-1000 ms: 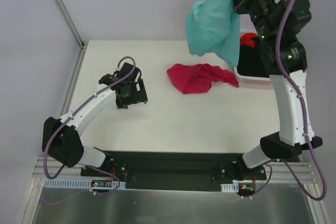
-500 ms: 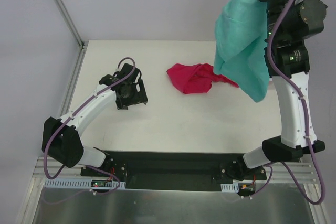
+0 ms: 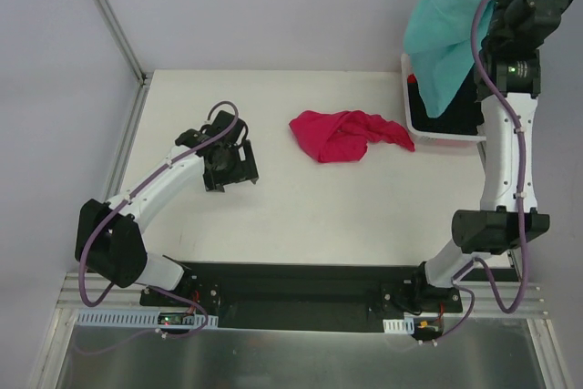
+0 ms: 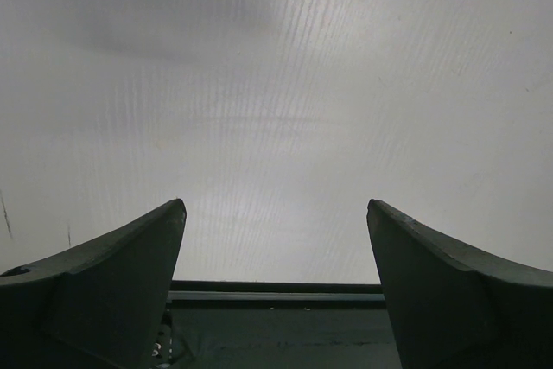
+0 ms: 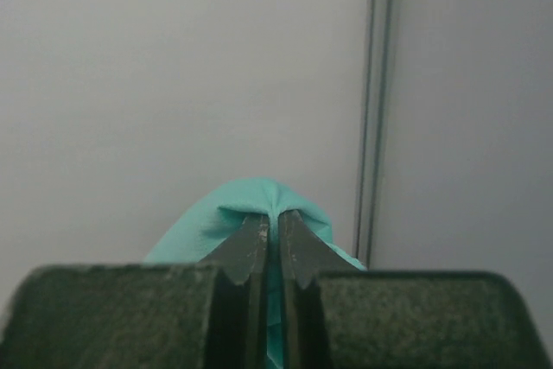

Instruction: Fold and stack the t-shirts

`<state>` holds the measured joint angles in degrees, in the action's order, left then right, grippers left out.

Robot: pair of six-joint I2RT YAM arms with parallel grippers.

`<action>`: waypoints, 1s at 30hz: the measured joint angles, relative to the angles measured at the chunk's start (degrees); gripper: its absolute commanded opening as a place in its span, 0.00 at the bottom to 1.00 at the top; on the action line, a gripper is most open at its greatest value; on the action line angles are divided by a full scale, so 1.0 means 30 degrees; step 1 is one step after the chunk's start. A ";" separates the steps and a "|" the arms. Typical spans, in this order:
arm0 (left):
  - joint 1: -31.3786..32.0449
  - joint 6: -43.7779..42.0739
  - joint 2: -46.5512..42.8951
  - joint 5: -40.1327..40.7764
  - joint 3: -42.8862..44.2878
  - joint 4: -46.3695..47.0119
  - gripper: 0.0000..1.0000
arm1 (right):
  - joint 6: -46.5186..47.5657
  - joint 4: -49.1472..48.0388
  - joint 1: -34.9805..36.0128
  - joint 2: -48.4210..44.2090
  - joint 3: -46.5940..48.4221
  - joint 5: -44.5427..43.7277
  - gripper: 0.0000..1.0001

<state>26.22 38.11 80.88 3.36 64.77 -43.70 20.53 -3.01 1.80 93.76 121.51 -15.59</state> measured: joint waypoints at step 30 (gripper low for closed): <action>0.0160 -0.0444 0.0801 -0.0131 0.1727 -0.0423 0.86 | -0.1800 -0.1938 -0.3373 0.7715 -0.0306 -0.0729 0.01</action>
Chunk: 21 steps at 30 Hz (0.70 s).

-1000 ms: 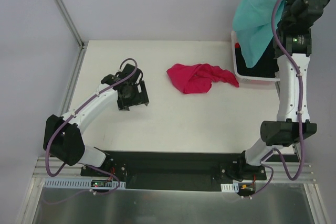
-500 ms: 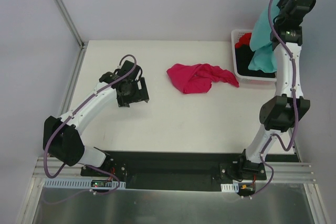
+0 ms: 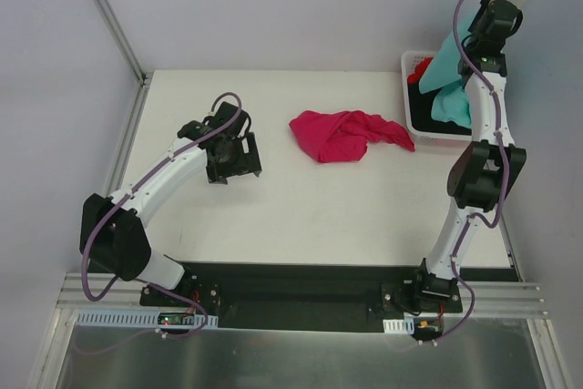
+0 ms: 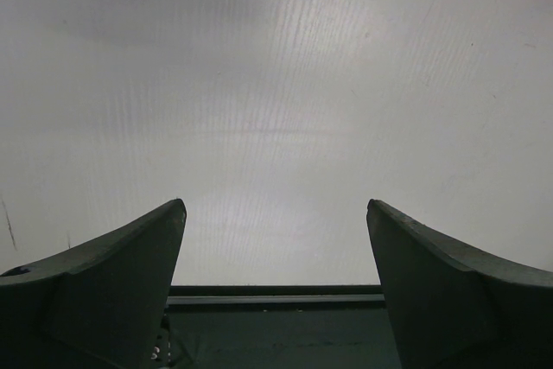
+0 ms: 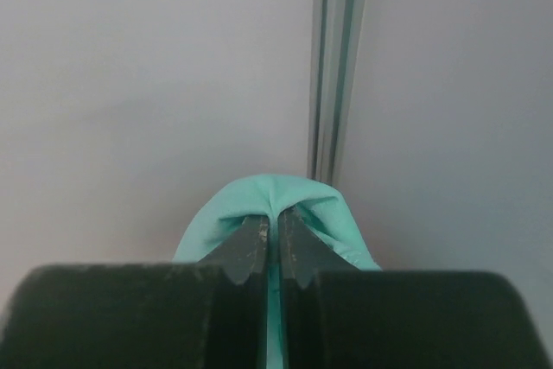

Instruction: Fold and stack the t-shirts

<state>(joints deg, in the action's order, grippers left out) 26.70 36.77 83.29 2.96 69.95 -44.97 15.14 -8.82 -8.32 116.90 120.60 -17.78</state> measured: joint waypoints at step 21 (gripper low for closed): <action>0.0124 -0.0044 0.0903 0.0000 0.1064 -0.0117 0.86 | -0.0714 -0.2280 0.1355 0.1100 -0.8276 -0.2528 0.01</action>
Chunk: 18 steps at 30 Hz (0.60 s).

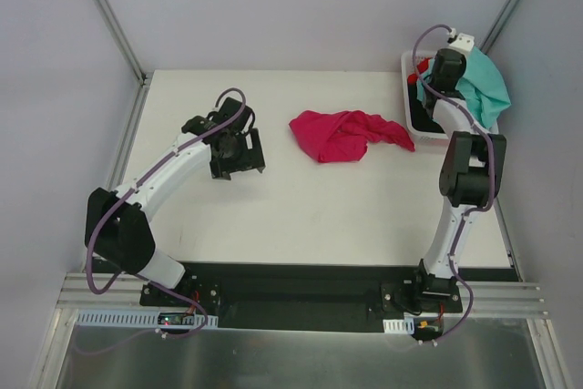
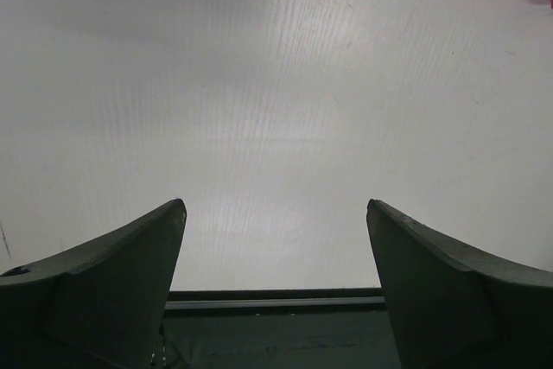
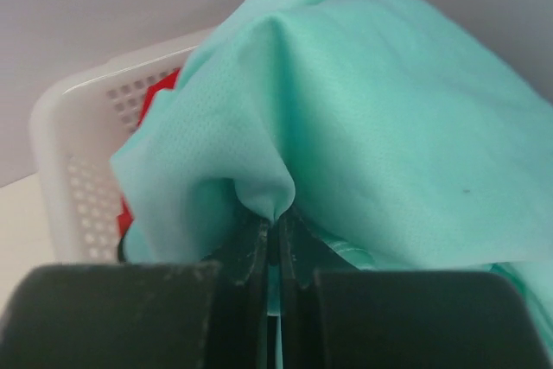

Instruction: Fold and stack the t-shirts

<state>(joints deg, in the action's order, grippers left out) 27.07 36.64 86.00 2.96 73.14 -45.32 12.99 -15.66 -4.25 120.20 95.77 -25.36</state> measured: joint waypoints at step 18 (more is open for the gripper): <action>0.0000 0.0029 -0.1443 0.0117 0.0000 0.0029 0.87 | -0.0962 0.4583 0.1275 -0.3388 0.0794 0.1792 0.76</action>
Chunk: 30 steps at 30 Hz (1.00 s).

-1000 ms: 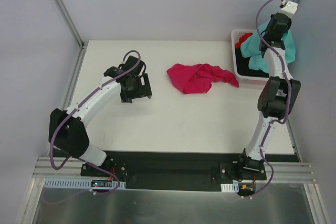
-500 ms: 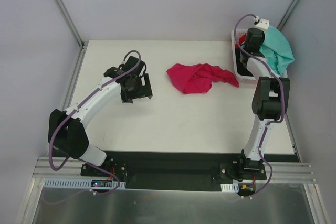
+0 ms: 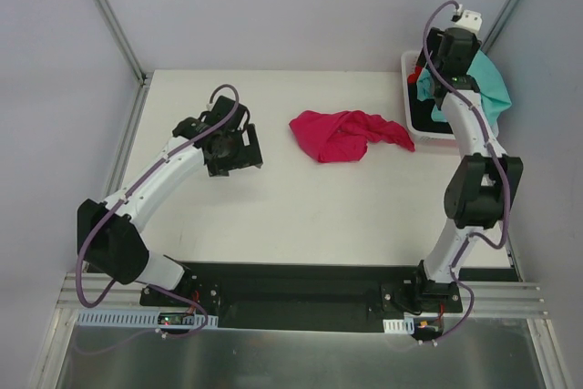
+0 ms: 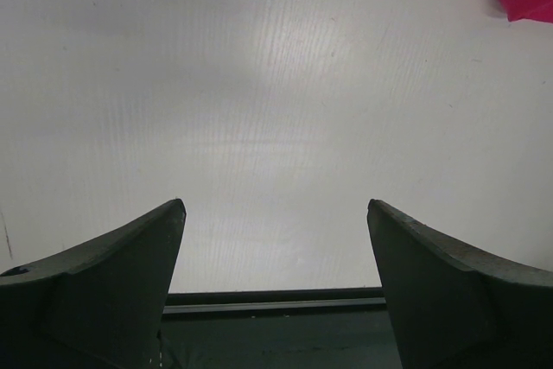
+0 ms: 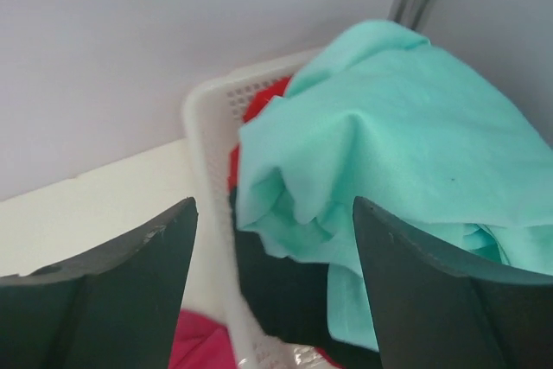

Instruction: Fold and stack the t-shirts

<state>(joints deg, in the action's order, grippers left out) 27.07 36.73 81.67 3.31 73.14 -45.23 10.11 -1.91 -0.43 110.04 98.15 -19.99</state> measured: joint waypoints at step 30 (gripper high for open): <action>0.1974 -0.1435 1.4739 -0.4801 1.2415 0.3927 0.81 | -0.7322 1.1519 0.5814 -2.2476 -1.3508 0.9457 0.69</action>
<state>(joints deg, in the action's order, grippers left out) 32.99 32.42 125.89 -11.09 110.39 -33.45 -11.86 32.64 17.02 42.61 57.63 8.38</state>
